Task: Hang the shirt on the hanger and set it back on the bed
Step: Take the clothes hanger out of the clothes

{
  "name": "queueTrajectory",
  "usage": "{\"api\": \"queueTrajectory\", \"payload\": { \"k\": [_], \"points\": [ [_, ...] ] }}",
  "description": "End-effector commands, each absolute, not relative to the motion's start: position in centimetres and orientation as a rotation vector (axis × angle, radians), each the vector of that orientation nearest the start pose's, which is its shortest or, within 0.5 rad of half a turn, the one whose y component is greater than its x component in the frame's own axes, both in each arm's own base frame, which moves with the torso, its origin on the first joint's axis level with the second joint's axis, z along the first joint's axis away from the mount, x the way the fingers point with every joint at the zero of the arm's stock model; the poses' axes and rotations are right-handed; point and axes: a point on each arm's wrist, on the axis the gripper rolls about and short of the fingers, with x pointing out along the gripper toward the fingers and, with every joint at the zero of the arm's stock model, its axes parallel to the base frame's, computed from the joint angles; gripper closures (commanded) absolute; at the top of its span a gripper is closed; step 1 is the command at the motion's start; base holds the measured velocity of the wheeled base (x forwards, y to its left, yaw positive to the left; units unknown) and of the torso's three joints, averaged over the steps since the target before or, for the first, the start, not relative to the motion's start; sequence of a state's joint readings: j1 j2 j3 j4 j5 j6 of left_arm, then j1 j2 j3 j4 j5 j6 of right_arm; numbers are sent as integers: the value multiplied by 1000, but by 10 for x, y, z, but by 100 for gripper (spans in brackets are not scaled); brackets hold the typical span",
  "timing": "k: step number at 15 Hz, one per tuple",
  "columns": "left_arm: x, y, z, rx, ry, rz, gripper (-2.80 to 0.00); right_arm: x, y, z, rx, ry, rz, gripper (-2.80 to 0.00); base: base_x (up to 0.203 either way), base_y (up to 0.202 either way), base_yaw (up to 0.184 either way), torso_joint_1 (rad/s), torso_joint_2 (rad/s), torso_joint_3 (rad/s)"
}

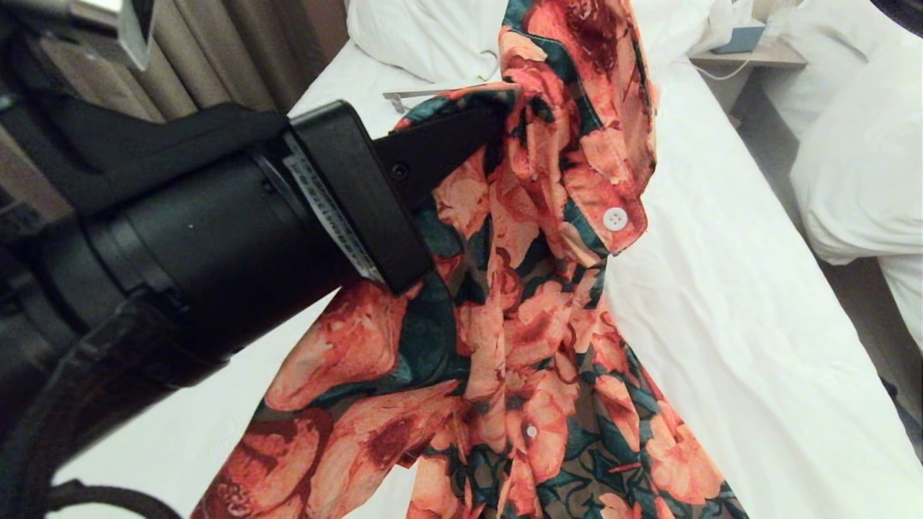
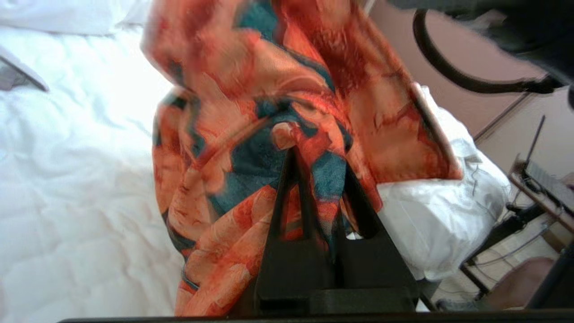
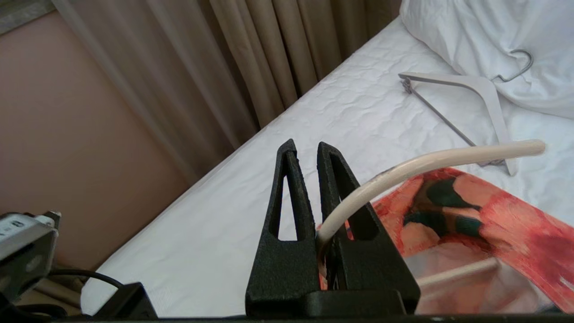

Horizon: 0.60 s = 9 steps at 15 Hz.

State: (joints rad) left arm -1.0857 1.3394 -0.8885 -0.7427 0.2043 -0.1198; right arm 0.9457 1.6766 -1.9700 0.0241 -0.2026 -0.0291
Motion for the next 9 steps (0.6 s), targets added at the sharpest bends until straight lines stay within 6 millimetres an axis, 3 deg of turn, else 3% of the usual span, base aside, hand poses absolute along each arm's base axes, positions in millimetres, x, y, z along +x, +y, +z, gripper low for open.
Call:
{"api": "queueTrajectory", "payload": {
  "k": [1, 6, 9],
  "points": [
    [106, -188, 313, -296, -193, -887, -280, 164, 220, 448, 122, -241, 736, 0, 0, 0, 0, 0, 0, 0],
    [104, -183, 316, -301, -208, -908, -280, 165, 220, 448, 120, -240, 733, 0, 0, 0, 0, 0, 0, 0],
    [114, -168, 322, -303, -245, -851, -280, 168, 219, 448, 117, -240, 724, 0, 0, 0, 0, 0, 0, 0]
  ]
}}
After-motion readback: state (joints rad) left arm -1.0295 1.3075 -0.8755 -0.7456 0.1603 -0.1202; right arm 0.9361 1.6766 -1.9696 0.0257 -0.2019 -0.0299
